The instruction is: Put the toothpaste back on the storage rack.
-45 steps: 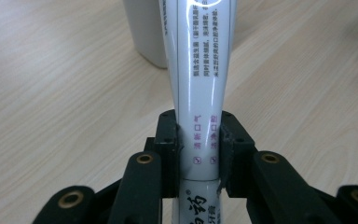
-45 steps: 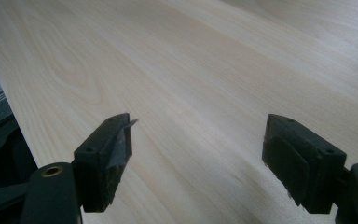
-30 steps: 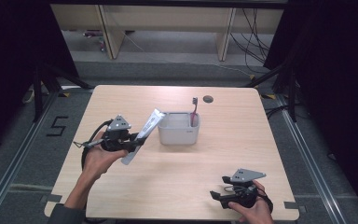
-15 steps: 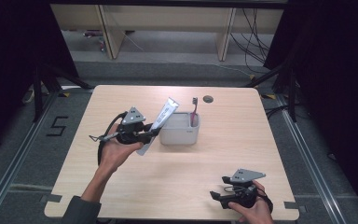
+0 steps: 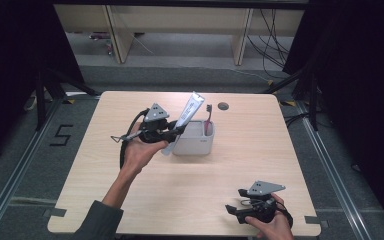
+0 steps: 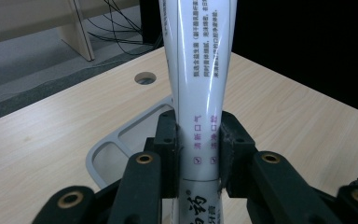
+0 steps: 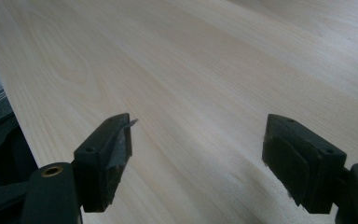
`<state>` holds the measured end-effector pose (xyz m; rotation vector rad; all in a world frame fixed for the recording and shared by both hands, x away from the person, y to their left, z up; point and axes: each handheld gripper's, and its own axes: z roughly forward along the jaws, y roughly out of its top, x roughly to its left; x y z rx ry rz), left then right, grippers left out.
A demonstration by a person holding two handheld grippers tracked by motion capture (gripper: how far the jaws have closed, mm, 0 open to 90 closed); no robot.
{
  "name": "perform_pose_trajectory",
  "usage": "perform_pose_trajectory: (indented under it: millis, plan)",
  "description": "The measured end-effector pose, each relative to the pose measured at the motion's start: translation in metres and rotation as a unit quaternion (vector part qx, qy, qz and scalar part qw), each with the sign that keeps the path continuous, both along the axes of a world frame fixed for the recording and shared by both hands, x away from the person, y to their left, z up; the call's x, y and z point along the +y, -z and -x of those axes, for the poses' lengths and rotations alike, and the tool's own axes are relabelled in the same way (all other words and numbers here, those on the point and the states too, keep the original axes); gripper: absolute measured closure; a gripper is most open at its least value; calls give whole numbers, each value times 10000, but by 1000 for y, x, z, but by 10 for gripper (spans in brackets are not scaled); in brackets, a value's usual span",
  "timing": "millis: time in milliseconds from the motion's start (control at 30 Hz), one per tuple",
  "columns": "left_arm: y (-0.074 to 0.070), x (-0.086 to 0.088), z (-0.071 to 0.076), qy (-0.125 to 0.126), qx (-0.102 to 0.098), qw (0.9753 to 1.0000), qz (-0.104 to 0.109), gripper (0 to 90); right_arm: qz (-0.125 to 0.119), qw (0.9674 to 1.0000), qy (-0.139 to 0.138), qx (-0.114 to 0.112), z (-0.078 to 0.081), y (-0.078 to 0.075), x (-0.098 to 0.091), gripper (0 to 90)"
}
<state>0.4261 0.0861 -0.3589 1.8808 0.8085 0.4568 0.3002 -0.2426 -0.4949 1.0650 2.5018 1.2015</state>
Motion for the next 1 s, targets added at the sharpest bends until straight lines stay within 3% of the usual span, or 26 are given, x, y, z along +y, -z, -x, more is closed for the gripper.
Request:
perform_pose_trajectory:
  millis: [233, 267, 500, 600, 633, 667, 833, 1000]
  plan:
    - [-4, -9, -12, -125, -110, 9997, 205, 720, 19, 10000, -39, -47, -1, 0, 0, 248]
    - [-4, -9, -14, -137, -125, 9996, 207, 720, -8, 10000, 8, 44, 0, 0, 0, 248]
    - [-3, -13, -23, -313, -178, 9986, 375, 719, -31, 10000, 12, 77, 0, 0, 0, 248]
    - [-3, -15, -28, -407, -212, 9977, 506, 719, -55, 10000, -64, -8, -2, 0, -2, 248]
    - [-3, -16, -30, -420, -225, 9976, 505, 719, -78, 9998, 66, 148, 1, 0, -1, 248]
    - [-4, -17, -31, -432, -246, 9976, 486, 719, 8, 10000, -5, -22, -1, 0, -2, 248]
    - [-3, -21, -37, -534, -307, 9966, 552, 719, -41, 10000, 25, 80, 0, 0, -1, 248]
    - [2, -26, -43, -616, -298, 9955, 649, 719, -10, 10000, -22, -18, -1, 0, -2, 247]
